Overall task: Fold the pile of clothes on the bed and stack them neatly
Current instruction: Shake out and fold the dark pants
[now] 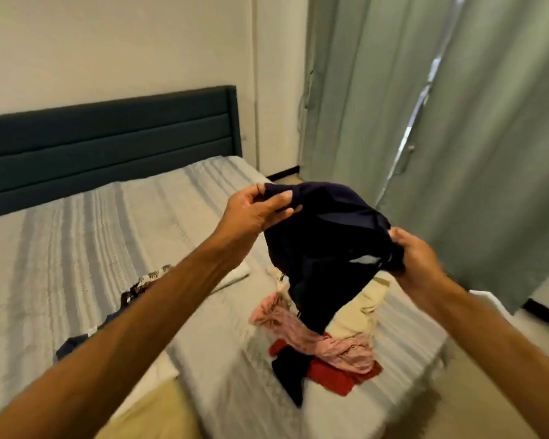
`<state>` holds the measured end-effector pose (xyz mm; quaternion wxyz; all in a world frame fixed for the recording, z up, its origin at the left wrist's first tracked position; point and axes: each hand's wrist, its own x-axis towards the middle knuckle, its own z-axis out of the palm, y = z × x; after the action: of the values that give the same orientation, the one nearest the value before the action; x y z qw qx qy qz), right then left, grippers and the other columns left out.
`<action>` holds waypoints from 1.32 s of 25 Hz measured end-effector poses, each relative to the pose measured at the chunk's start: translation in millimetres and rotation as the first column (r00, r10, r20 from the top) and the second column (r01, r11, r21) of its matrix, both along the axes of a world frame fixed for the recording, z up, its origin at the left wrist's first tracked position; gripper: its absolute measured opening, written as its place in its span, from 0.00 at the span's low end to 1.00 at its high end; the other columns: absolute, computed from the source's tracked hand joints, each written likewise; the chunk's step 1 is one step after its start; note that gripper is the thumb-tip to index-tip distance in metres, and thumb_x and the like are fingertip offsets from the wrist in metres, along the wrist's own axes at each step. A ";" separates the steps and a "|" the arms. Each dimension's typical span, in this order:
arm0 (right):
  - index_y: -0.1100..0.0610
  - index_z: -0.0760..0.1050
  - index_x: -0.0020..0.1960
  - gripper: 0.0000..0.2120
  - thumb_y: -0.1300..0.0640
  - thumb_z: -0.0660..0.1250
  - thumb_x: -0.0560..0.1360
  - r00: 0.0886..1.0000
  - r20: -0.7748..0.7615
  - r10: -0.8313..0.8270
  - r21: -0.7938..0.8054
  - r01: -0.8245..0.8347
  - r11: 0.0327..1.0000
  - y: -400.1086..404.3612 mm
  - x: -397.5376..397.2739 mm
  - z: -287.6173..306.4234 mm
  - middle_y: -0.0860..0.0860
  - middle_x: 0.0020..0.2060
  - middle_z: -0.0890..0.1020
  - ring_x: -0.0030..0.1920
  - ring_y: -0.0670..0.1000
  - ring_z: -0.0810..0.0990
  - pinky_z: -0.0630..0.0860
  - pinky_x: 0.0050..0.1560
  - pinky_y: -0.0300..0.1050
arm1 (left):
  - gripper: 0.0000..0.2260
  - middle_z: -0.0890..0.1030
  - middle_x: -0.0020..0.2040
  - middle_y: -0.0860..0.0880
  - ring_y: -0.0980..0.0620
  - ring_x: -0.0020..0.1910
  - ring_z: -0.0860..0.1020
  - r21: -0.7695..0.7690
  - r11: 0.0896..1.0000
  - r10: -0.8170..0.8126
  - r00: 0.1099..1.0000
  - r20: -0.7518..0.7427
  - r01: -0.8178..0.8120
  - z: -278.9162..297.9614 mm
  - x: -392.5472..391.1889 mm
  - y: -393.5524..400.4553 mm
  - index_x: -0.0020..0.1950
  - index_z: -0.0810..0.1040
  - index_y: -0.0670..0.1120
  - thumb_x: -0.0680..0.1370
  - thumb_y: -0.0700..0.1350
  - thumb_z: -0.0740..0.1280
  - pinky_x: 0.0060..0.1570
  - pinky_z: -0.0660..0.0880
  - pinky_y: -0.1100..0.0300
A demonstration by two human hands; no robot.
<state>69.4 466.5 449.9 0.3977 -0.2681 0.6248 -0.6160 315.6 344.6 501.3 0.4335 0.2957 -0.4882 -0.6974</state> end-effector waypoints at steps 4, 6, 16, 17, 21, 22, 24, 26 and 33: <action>0.52 0.79 0.37 0.12 0.54 0.63 0.78 0.992 -0.076 -0.097 -0.064 0.092 0.994 31.9 -54.9 151.4 0.47 0.29 0.80 0.32 0.49 0.77 0.73 0.31 0.41 | 0.28 0.84 0.61 0.42 0.45 0.60 0.84 -0.428 0.889 -0.091 0.979 0.181 0.162 112.0 -37.9 4.7 0.70 0.75 0.41 0.72 0.35 0.80 0.61 0.81 0.53; 0.52 0.85 0.40 0.15 0.42 0.68 0.76 0.990 -0.125 -0.061 -0.057 0.054 0.997 49.1 -72.6 206.8 0.48 0.35 0.85 0.36 0.51 0.82 0.79 0.40 0.44 | 0.38 0.80 0.64 0.49 0.49 0.61 0.81 -0.712 0.668 0.118 0.914 0.388 0.216 151.1 -64.6 8.9 0.74 0.67 0.48 0.70 0.40 0.82 0.60 0.81 0.51; 0.56 0.72 0.43 0.19 0.56 0.82 0.65 0.622 -0.680 0.388 0.219 -0.333 0.917 136.2 -203.9 315.4 0.52 0.35 0.78 0.35 0.51 0.78 0.76 0.33 0.41 | 0.17 0.78 0.47 0.44 0.41 0.45 0.78 -0.927 -0.257 0.693 0.721 0.021 0.275 193.9 -281.7 71.7 0.59 0.78 0.48 0.78 0.58 0.65 0.38 0.75 0.50; 0.55 0.71 0.44 0.20 0.55 0.83 0.64 0.573 -0.699 0.428 0.293 -0.316 0.902 143.8 -218.5 315.4 0.51 0.35 0.77 0.35 0.50 0.77 0.75 0.33 0.42 | 0.14 0.78 0.51 0.44 0.43 0.49 0.77 -0.906 -0.293 0.589 0.804 0.080 0.306 190.9 -303.0 71.6 0.56 0.81 0.47 0.79 0.54 0.63 0.41 0.75 0.50; 0.50 0.68 0.53 0.25 0.49 0.81 0.66 0.319 -0.793 0.518 0.507 -0.126 0.853 169.8 -281.3 302.6 0.52 0.43 0.82 0.39 0.51 0.81 0.79 0.38 0.52 | 0.10 0.80 0.44 0.47 0.50 0.41 0.78 -0.906 -0.030 0.114 0.902 0.416 0.422 187.4 -368.5 82.7 0.54 0.79 0.45 0.85 0.48 0.60 0.43 0.76 0.54; 0.49 0.66 0.53 0.21 0.48 0.76 0.69 0.184 -0.850 0.494 0.494 -0.048 0.868 172.8 -298.3 297.6 0.51 0.42 0.80 0.40 0.52 0.79 0.78 0.40 0.52 | 0.09 0.80 0.42 0.47 0.50 0.39 0.77 -0.893 0.009 0.091 0.889 0.449 0.450 189.8 -377.8 80.7 0.53 0.78 0.47 0.85 0.48 0.60 0.41 0.75 0.55; 0.50 0.68 0.51 0.07 0.54 0.66 0.78 0.012 -0.901 0.433 0.433 0.049 0.900 183.7 -332.5 289.2 0.49 0.38 0.77 0.41 0.56 0.76 0.73 0.42 0.45 | 0.07 0.79 0.40 0.48 0.52 0.38 0.77 -0.882 0.020 0.064 0.880 0.472 0.471 195.5 -393.6 80.5 0.52 0.77 0.49 0.86 0.48 0.61 0.39 0.73 0.57; 0.51 0.76 0.52 0.08 0.63 0.62 0.80 0.064 -0.894 0.444 0.448 0.081 0.890 199.1 -370.8 278.2 0.48 0.39 0.80 0.44 0.56 0.78 0.74 0.44 0.39 | 0.08 0.80 0.42 0.51 0.55 0.40 0.79 -0.877 -0.058 0.038 0.879 0.475 0.477 198.2 -409.9 89.2 0.54 0.78 0.50 0.86 0.50 0.60 0.41 0.76 0.57; 0.49 0.78 0.53 0.04 0.57 0.71 0.81 0.409 -0.901 0.142 0.187 0.071 0.980 243.7 -437.2 270.6 0.46 0.40 0.86 0.38 0.48 0.80 0.76 0.38 0.38 | 0.17 0.78 0.58 0.53 0.50 0.32 0.76 -0.571 -0.657 0.332 0.868 0.369 0.493 194.0 -447.0 107.4 0.74 0.65 0.60 0.86 0.57 0.49 0.29 0.72 0.58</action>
<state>-367.8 710.2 720.5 0.0316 -0.5326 0.7915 -0.2981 -131.4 452.0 695.3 0.2236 -0.1867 -0.9318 0.2164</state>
